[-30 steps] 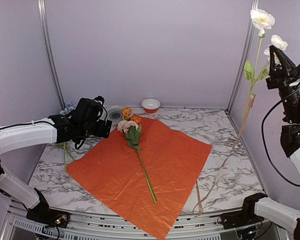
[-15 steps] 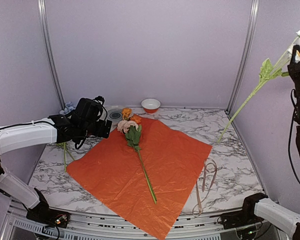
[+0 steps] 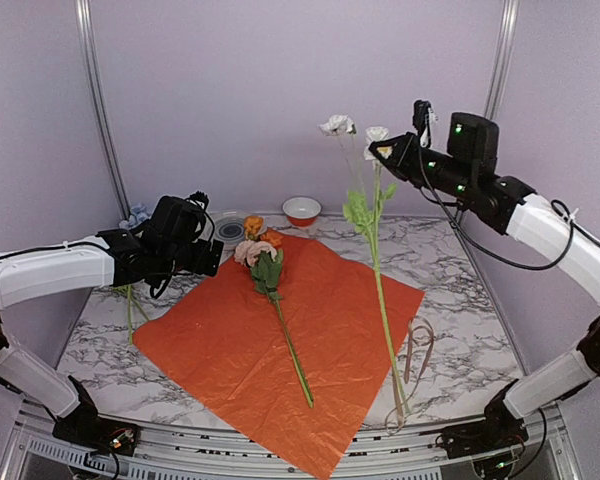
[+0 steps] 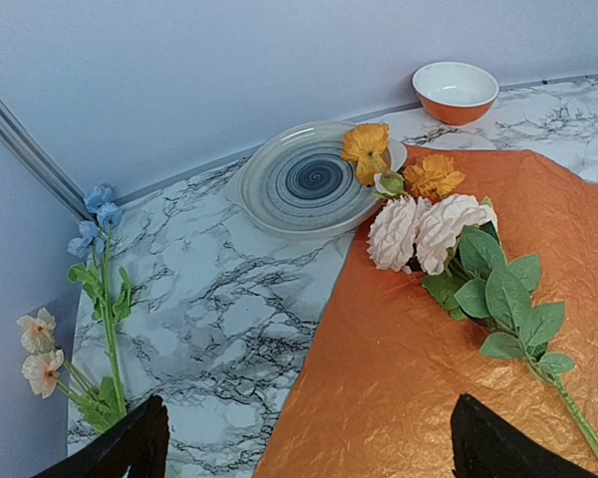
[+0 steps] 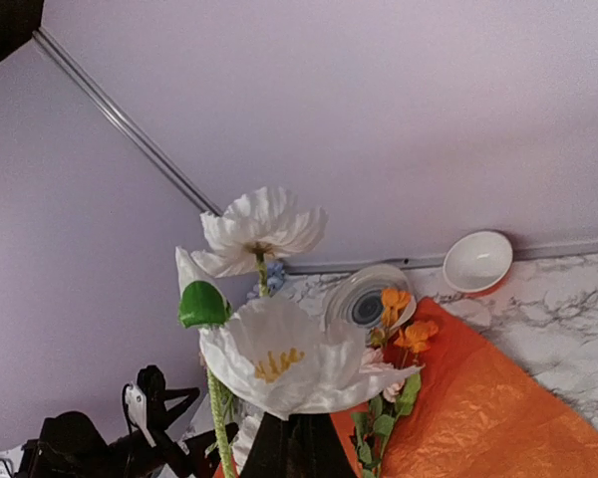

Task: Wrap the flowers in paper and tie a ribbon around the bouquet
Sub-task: Place the fake flower on the flattened wrapping paper.

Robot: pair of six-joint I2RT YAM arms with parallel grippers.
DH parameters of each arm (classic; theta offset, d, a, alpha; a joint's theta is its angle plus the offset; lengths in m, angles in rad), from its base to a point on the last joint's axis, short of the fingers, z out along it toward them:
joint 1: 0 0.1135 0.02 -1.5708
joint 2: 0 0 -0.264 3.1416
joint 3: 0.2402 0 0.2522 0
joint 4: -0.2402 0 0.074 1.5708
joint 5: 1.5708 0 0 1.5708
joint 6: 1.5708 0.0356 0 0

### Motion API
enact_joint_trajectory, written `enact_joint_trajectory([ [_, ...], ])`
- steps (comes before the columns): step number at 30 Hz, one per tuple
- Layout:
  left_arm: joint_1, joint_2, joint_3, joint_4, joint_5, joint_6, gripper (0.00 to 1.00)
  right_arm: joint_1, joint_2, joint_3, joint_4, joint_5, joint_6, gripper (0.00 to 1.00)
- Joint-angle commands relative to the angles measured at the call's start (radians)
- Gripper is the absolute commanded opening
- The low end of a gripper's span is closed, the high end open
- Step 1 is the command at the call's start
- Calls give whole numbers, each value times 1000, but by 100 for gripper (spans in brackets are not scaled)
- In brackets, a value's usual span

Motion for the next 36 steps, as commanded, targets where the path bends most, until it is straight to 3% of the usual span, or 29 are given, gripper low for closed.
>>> enact_joint_trajectory([
  [1, 2, 11, -2, 18, -15, 11, 99, 103, 127, 12, 98, -40, 117, 0],
  [6, 2, 7, -3, 19, -13, 11, 99, 152, 377, 125, 193, -69, 212, 0],
  [12, 1, 1, -3, 19, -7, 10, 99, 169, 663, 394, 143, -42, 224, 0],
  [19, 2, -3, -3, 20, 3, 7, 99, 167, 908, 646, 121, 114, 208, 0],
  [23, 2, -8, -5, 20, 5, 5, 99, 155, 981, 657, 148, 156, 236, 0],
  [28, 2, -8, -5, 19, 5, 5, 99, 147, 1031, 588, 337, 150, 166, 0],
  [32, 2, -5, -5, 19, 4, 7, 99, 140, 1062, 573, 379, 174, 143, 0],
  [34, 2, -3, -5, 19, 3, 8, 99, 133, 1069, 548, 408, 172, 141, 4],
  [36, 2, -3, -6, 19, -1, 9, 99, 123, 1072, 529, 414, 160, 152, 15],
])
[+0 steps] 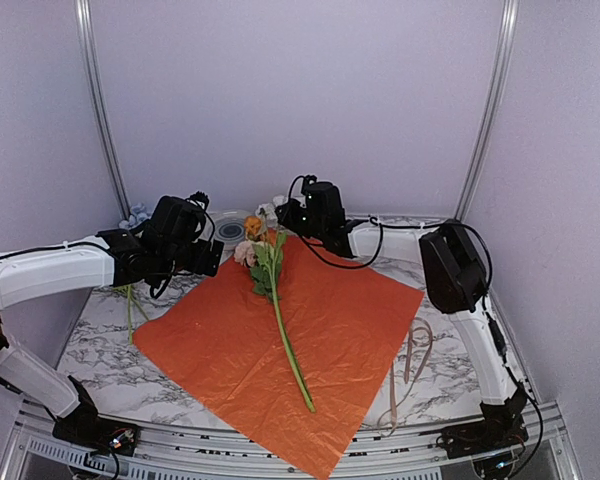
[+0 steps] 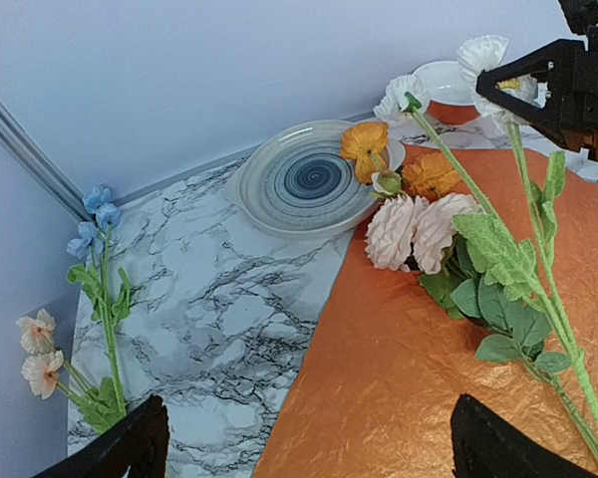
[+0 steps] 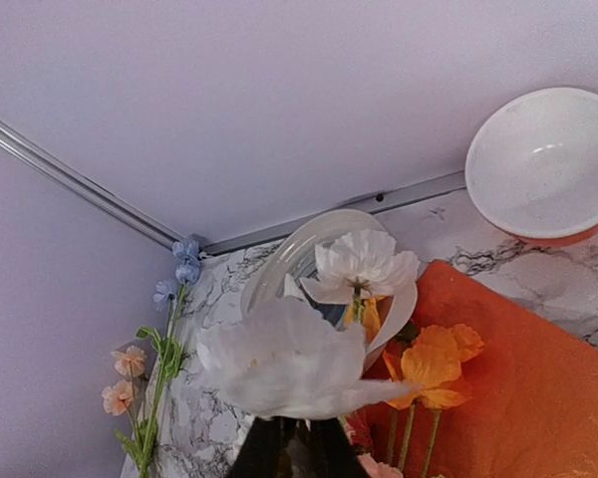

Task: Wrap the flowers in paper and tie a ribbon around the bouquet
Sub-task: Place the fake flower on the flattened wrapping paper.

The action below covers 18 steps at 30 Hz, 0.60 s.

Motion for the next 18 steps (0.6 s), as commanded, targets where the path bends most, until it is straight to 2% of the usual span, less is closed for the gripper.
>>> enact_joint_trajectory([
  [1, 2, -2, -6, 19, -7, 7, 99, -27, 20, -29, 86, 5, -8, 24],
  [3, 1, 1, -6, 20, -9, 8, 99, -35, 7, -54, 104, -19, -6, 47],
  [8, 3, 17, -2, 18, -26, 9, 99, -35, -46, -67, 73, -56, -69, 77],
  [9, 4, 21, 1, 15, -34, 4, 99, -33, -63, -71, 59, -58, -89, 84],
  [10, 8, 23, 6, 7, -37, -3, 99, -30, -83, -75, 42, -50, -109, 96],
  [11, 15, 28, 15, -8, -34, -13, 99, -24, -107, -86, 23, -37, -135, 99],
  [16, 161, 86, 126, -204, 23, -147, 99, 25, -278, -170, -59, -6, -317, 100],
  [18, 223, 107, 141, -272, 81, -198, 94, 54, -355, -240, -97, -5, -388, 100],
])
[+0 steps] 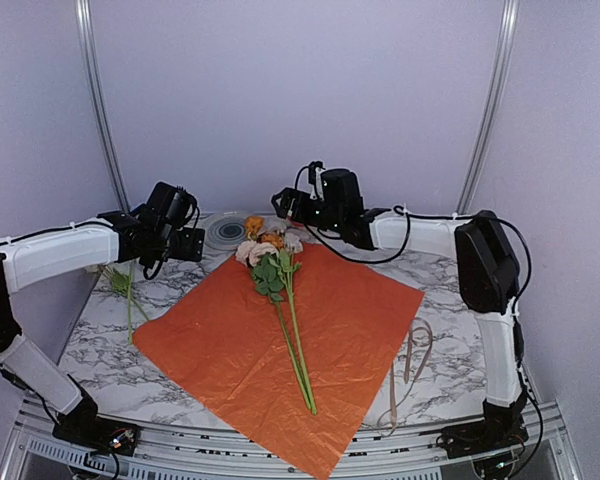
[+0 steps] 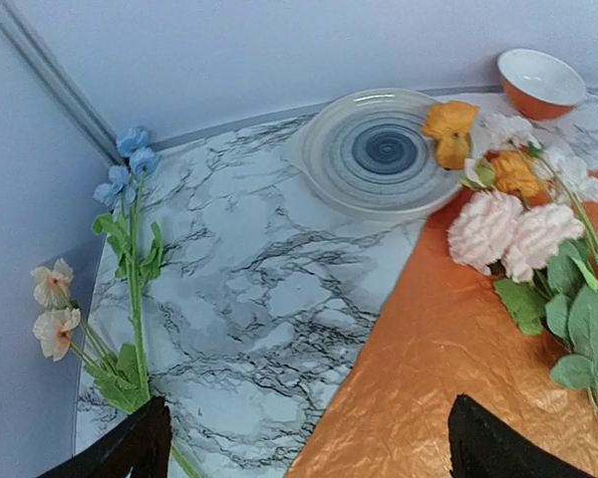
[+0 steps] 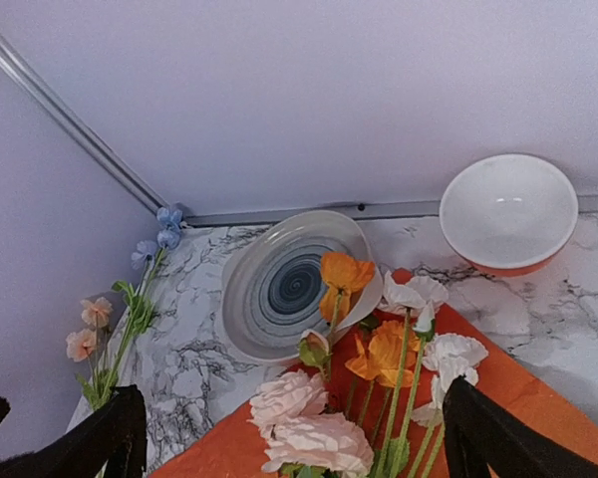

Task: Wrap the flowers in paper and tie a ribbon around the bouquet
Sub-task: Place the fake flower on the flattened wrapping paper, then pick up the fake flower from the corner of the board.

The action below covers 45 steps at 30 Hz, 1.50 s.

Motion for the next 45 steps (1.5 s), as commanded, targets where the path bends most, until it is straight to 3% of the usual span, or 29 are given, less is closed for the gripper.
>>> enact_joint_trajectory([
  [1, 150, 41, 59, -195, 117, -154, 89, 76, -224, -90, -86, 15, -216, 100],
  [4, 249, 17, -30, -208, 242, -272, 64, 115, -342, -195, -160, 47, -280, 100],
  [6, 267, -23, -120, -183, 221, -333, 58, 129, -425, -280, -180, 47, -296, 100],
  [8, 275, -60, -210, -156, 201, -389, 64, 134, -500, -363, -190, 36, -306, 99],
  [10, 299, -76, -273, -140, 197, -432, 79, 134, -562, -433, -198, 37, -313, 99],
  [14, 353, -49, -331, -136, 191, -451, 81, 134, -644, -543, -210, 31, -324, 99],
  [17, 372, -19, -348, -132, 198, -457, 76, 134, -679, -587, -223, 15, -349, 99],
  [26, 406, 73, -413, -45, 242, -449, 36, 134, -693, -620, -280, 32, -376, 99],
  [28, 406, 90, -416, -36, 237, -447, 21, 134, -692, -616, -283, 38, -369, 99],
  [30, 407, 77, -424, -36, 224, -452, 0, 134, -691, -613, -283, 31, -359, 99],
  [39, 405, -195, -454, -58, 150, -417, 0, 134, -682, -611, -282, 22, -340, 99],
  [45, 363, -397, -339, -94, 70, -279, 0, 134, -698, -609, -279, 16, -348, 100],
])
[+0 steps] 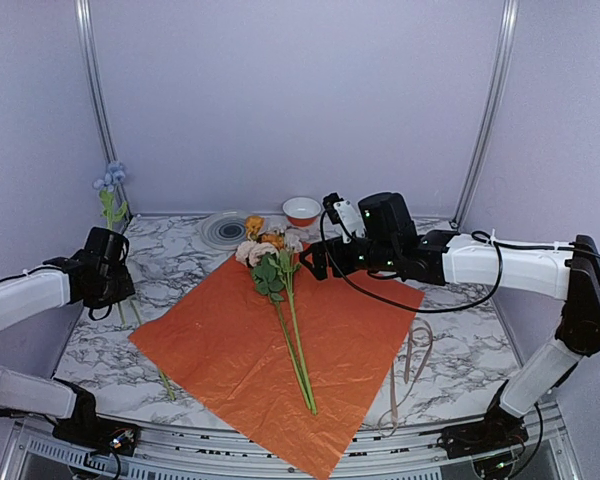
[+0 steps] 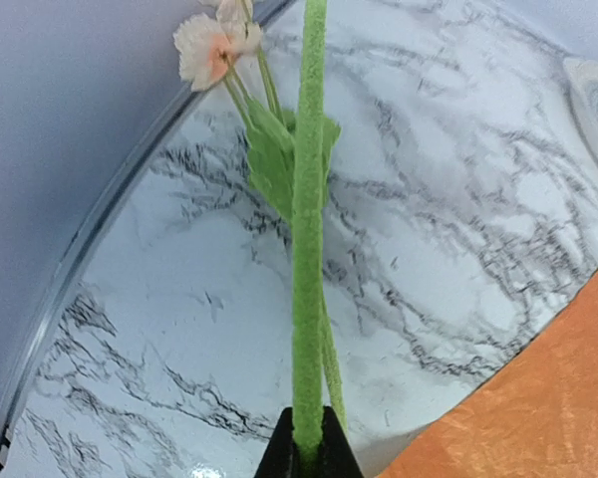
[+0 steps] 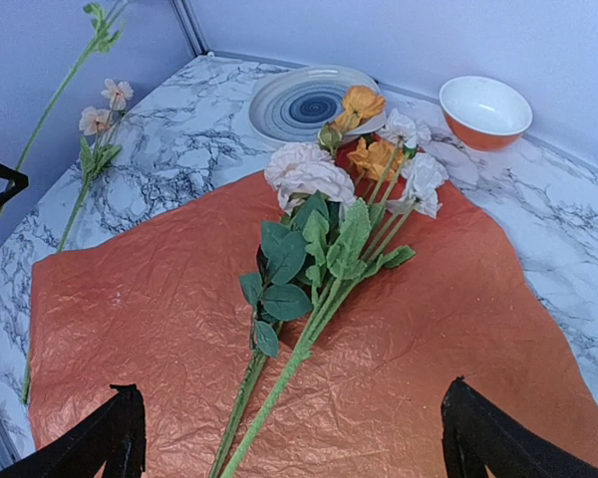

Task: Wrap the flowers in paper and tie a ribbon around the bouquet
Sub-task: Pick up the fake flower from the corner of the board, then place the fake flower on the flattened wrapping paper.

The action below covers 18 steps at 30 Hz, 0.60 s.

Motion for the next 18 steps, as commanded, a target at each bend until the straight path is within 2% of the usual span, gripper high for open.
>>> enact_joint_trajectory([
  [1, -39, -150, 108, -32, -112, 104, 0, -2, -38, 15, -3, -11, 5, 100],
  [4, -79, -254, 145, -22, -115, 115, 0, -2, -54, 13, -5, -5, 0, 100],
  [6, -116, -317, 158, -16, -65, 85, 0, -2, -66, 11, -8, 1, 0, 100],
  [9, -201, -396, 140, 10, 23, -75, 0, -2, -84, 8, -24, 9, 7, 100],
  [13, -430, -408, 19, 152, 93, -393, 0, -2, -119, -8, -33, 12, 28, 100],
  [16, -674, -338, -100, 366, 4, -565, 0, -2, -144, -25, -36, 25, 40, 100],
  [18, -798, -236, -137, 517, -61, -624, 0, -2, -156, -38, -41, 35, 50, 100],
])
